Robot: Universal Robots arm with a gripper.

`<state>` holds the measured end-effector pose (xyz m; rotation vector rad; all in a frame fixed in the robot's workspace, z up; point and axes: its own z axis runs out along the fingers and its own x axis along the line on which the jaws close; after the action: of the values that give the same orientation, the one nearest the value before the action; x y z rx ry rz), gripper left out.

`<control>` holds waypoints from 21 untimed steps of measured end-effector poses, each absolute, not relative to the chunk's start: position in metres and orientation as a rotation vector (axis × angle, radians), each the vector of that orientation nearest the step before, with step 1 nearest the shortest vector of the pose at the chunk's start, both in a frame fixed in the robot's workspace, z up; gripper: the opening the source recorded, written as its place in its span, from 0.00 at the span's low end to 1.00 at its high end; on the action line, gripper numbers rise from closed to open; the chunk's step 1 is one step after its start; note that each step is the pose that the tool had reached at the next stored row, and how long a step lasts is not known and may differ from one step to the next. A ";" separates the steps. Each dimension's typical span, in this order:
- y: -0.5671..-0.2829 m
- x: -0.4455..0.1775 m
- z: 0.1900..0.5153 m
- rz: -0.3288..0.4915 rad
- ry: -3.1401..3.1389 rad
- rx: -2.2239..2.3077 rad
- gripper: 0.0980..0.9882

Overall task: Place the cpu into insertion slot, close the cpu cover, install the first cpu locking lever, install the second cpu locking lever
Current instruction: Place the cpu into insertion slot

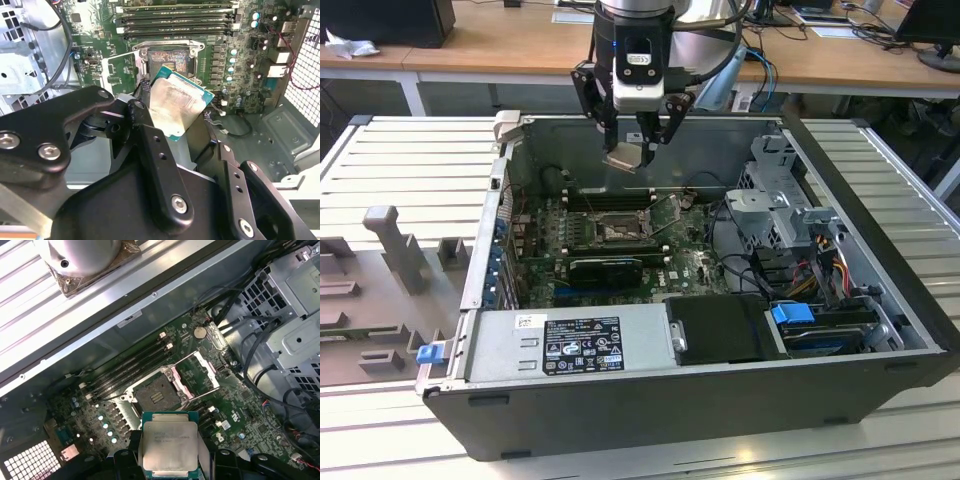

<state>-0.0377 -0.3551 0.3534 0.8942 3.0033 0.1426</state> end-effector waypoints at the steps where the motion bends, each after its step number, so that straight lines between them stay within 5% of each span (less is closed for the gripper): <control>1: -0.355 -0.038 0.353 0.143 3.000 0.904 0.48; 21: -0.355 -0.038 0.352 0.141 2.925 1.105 0.48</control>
<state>-0.0377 -0.3551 0.3518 1.1049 2.9253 0.1406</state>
